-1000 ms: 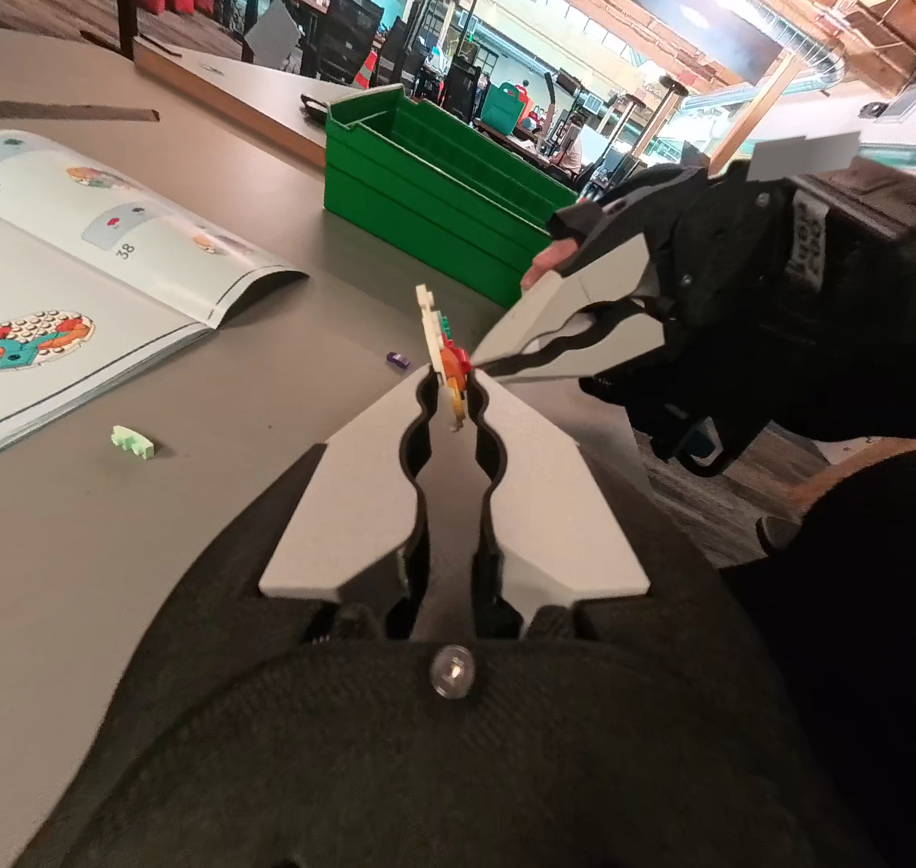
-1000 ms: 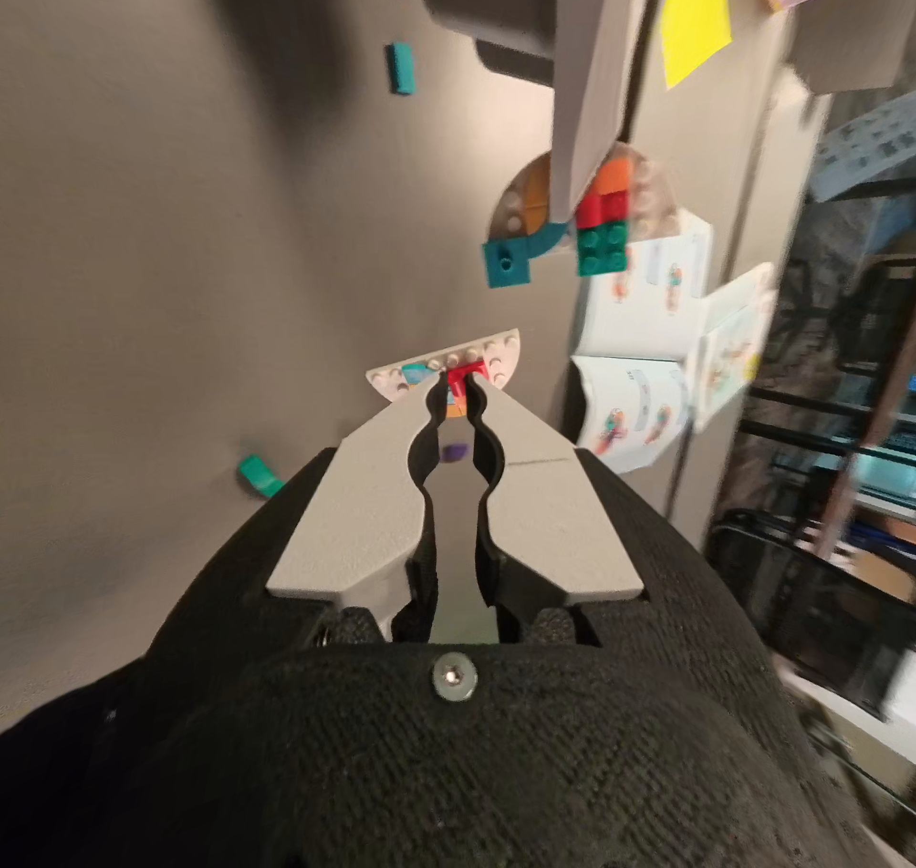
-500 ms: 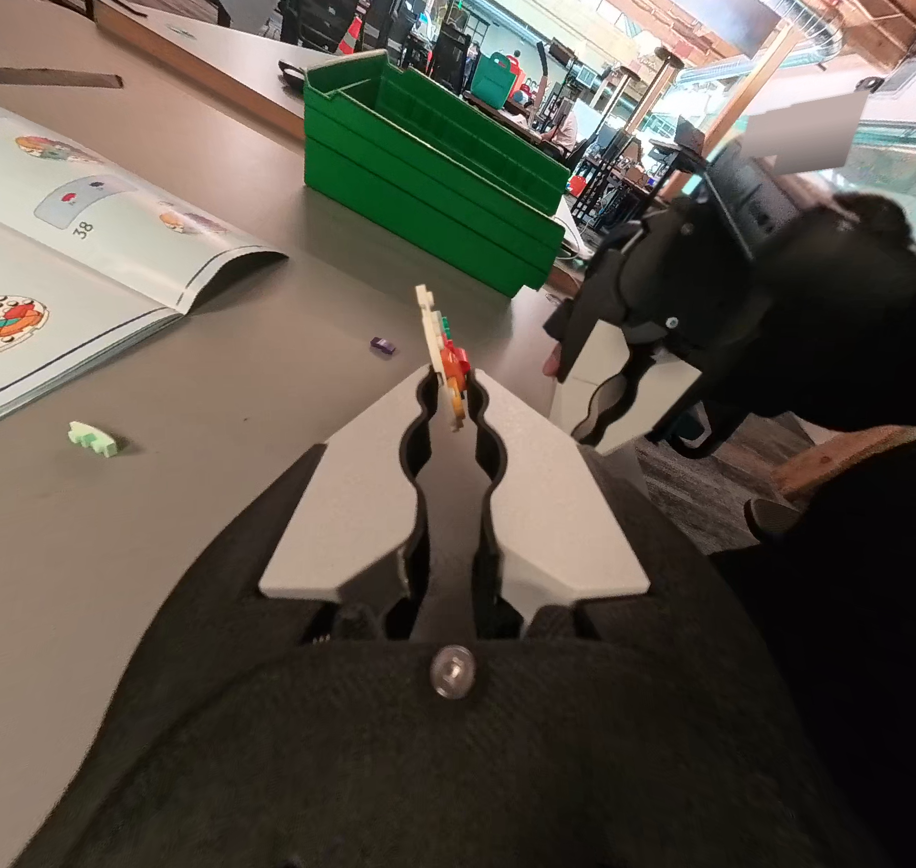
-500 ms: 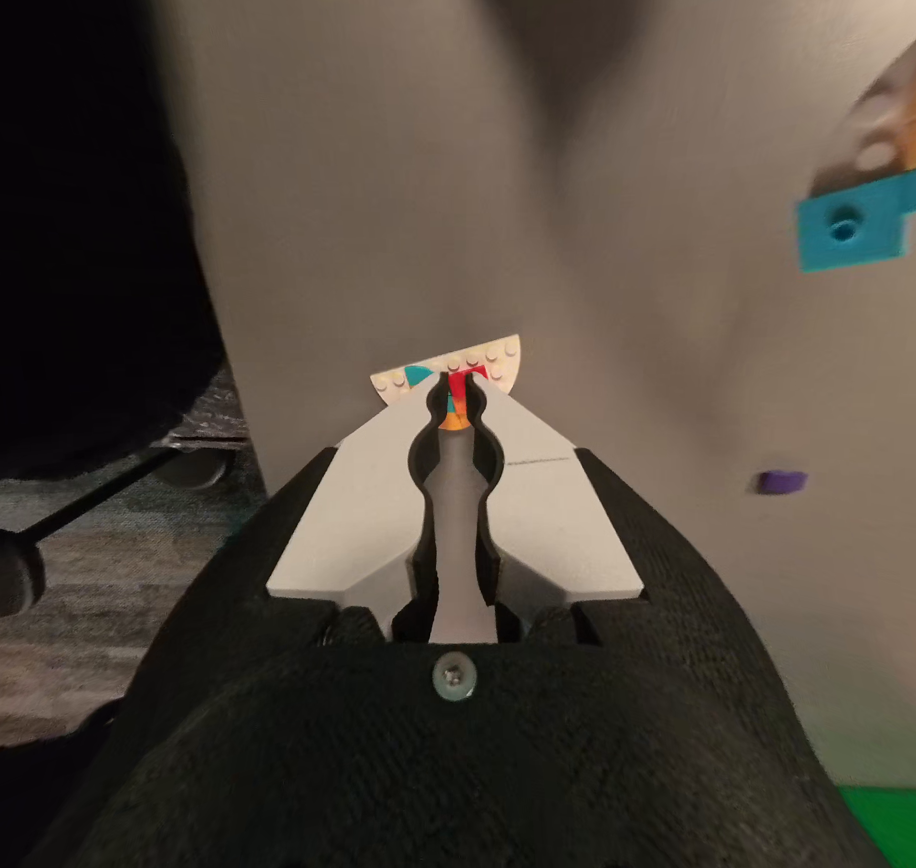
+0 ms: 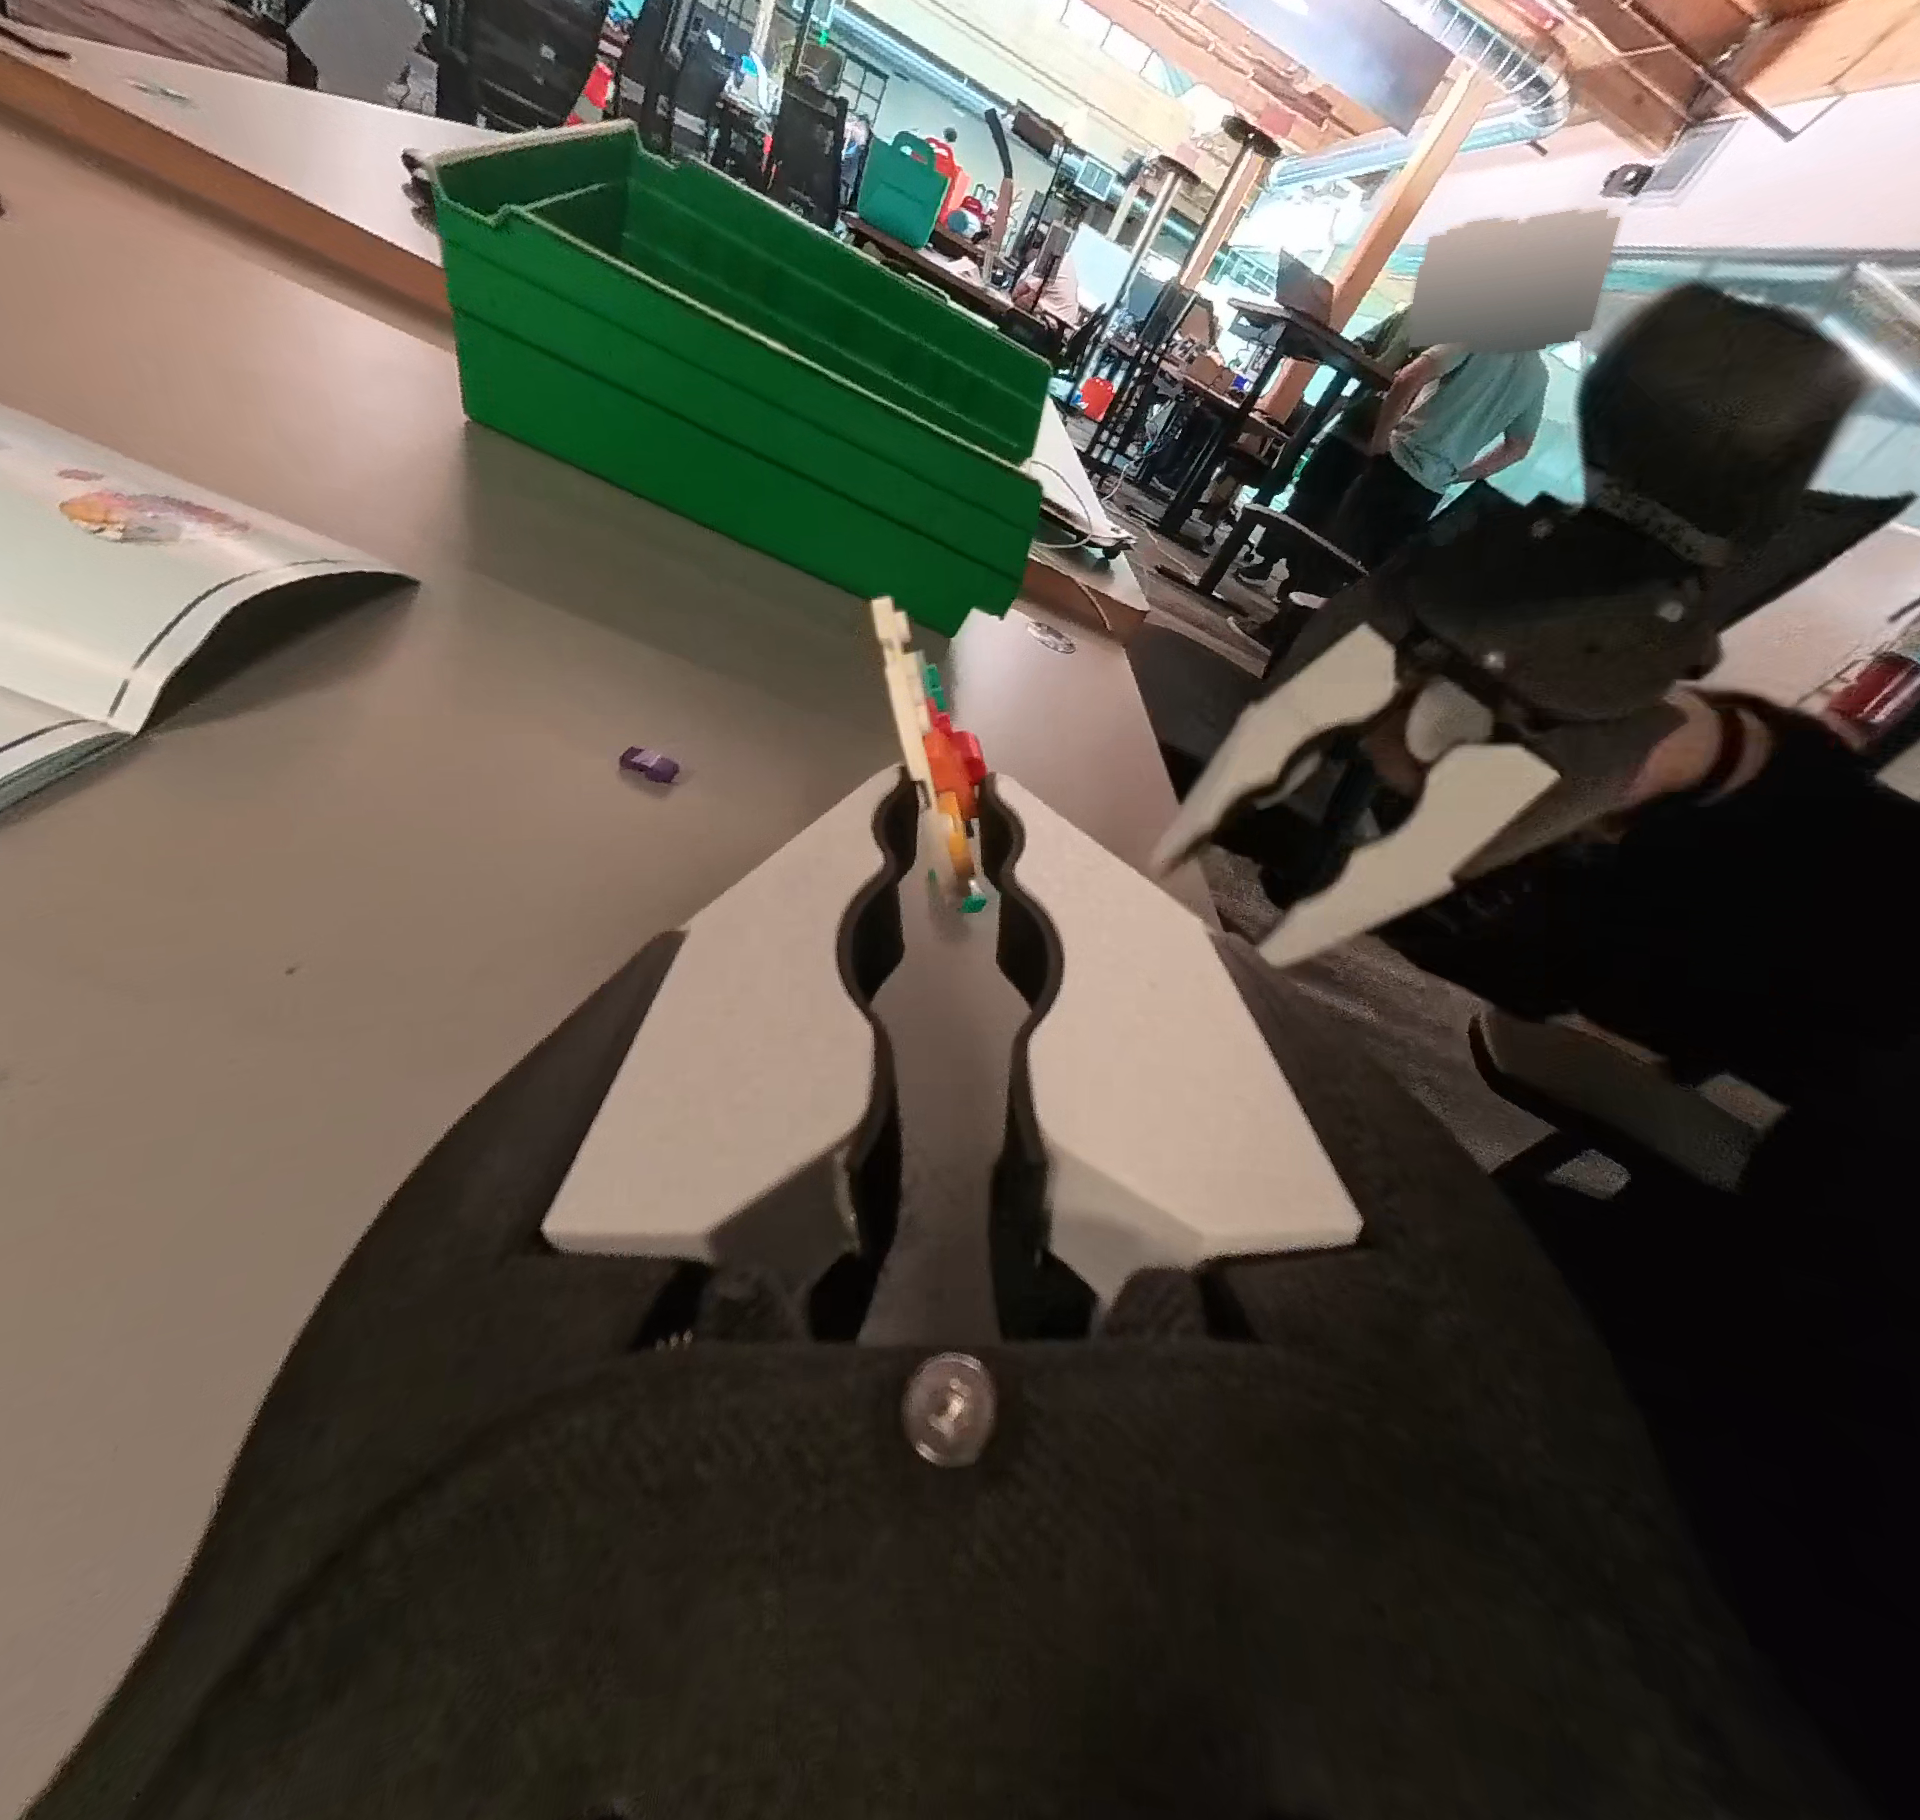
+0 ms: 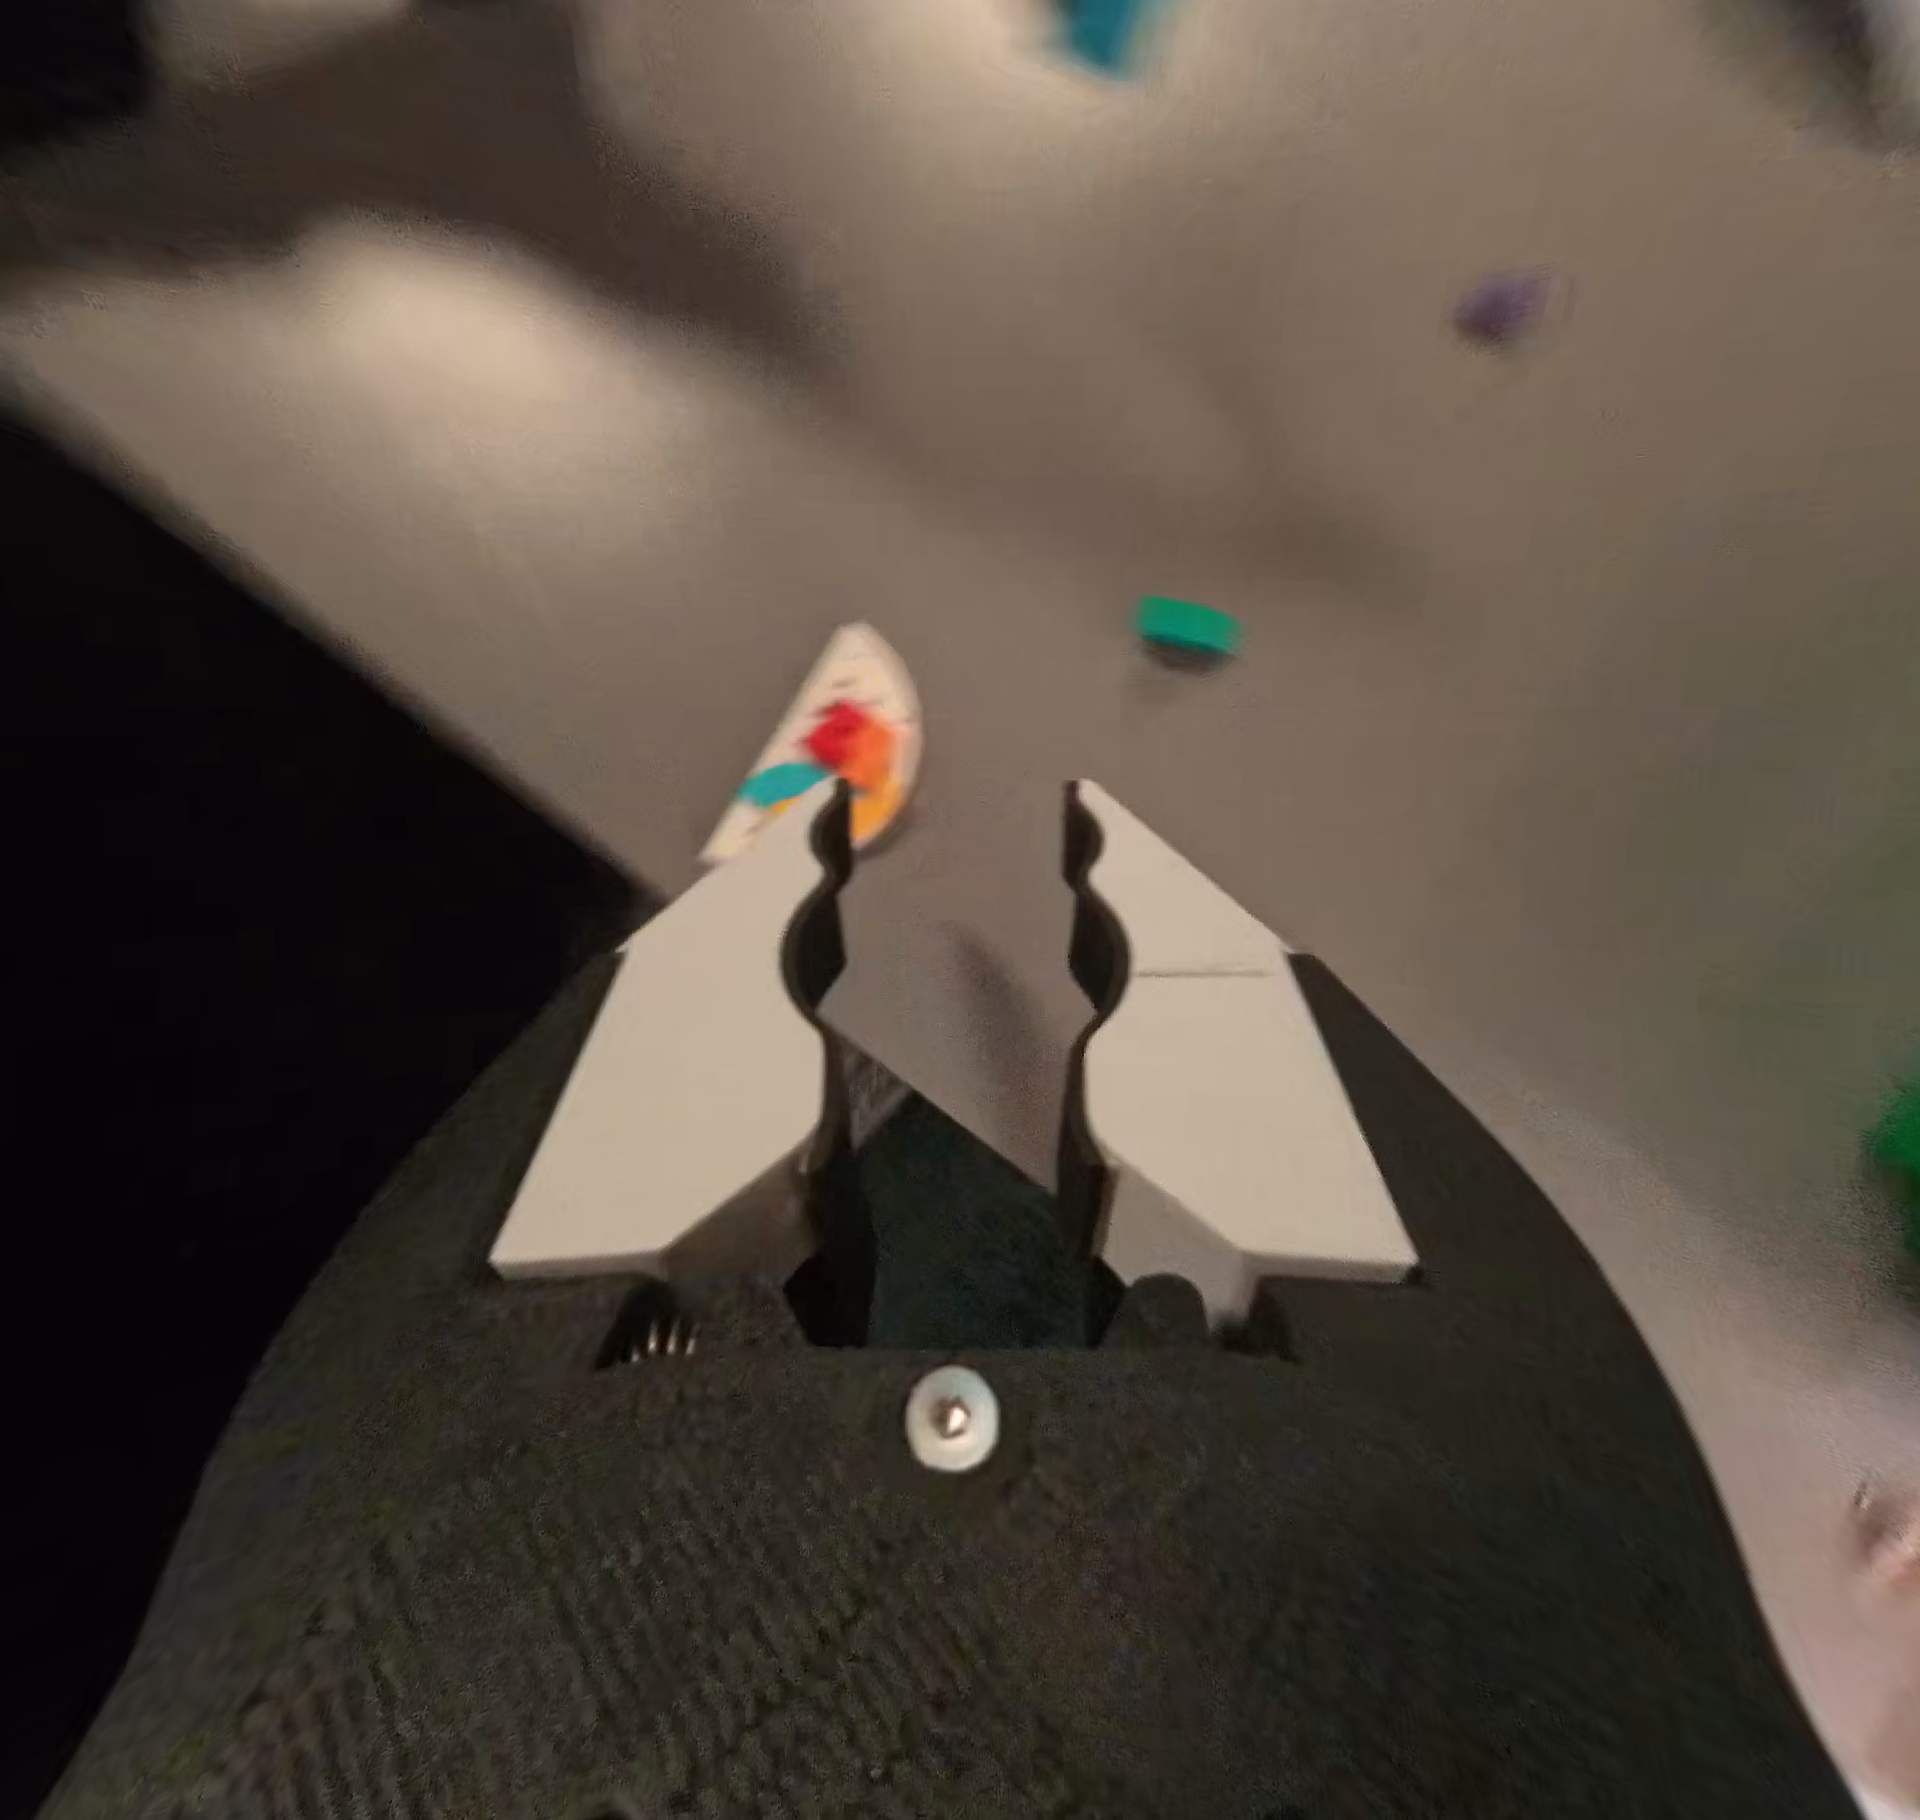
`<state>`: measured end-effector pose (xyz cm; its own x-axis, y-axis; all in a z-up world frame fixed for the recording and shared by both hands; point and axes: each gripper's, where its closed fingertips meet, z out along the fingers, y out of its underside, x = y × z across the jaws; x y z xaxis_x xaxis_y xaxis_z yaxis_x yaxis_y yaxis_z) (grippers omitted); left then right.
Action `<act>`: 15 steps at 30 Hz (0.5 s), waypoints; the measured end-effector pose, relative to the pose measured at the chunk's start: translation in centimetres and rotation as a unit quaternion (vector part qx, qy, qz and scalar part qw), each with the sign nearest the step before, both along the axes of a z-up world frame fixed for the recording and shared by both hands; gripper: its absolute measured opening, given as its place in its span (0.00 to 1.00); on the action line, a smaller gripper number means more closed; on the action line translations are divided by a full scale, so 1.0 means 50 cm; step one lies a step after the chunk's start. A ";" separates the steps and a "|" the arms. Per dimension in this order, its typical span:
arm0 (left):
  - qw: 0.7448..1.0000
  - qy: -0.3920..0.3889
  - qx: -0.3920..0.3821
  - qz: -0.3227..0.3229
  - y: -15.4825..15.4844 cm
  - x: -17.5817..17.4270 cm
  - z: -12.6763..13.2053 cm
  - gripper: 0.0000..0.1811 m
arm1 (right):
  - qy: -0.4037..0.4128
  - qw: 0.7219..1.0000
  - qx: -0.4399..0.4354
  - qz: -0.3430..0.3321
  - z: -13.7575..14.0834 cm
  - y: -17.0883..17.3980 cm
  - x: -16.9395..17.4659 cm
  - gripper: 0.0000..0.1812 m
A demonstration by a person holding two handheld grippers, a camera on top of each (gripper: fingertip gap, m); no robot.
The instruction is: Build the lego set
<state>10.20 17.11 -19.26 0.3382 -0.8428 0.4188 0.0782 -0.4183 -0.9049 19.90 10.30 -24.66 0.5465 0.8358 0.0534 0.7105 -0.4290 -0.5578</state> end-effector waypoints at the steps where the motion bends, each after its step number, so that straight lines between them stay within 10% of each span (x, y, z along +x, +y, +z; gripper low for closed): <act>1: 1.000 -0.002 0.004 -0.002 -0.003 0.002 0.003 0.06 | 0.034 0.992 0.048 -0.111 0.017 0.031 0.038 0.32; 5: 1.000 -0.015 0.016 -0.006 -0.011 0.005 0.018 0.06 | 0.157 0.900 0.175 -0.368 0.046 0.024 0.148 0.67; 10: 0.999 -0.031 0.011 -0.014 -0.017 0.013 0.023 0.06 | 0.029 0.918 0.181 -0.352 -0.037 -0.002 0.108 0.85; 15: 0.999 -0.031 0.012 -0.019 -0.021 0.017 0.020 0.06 | 0.035 0.912 0.164 -0.374 -0.056 -0.016 0.113 0.82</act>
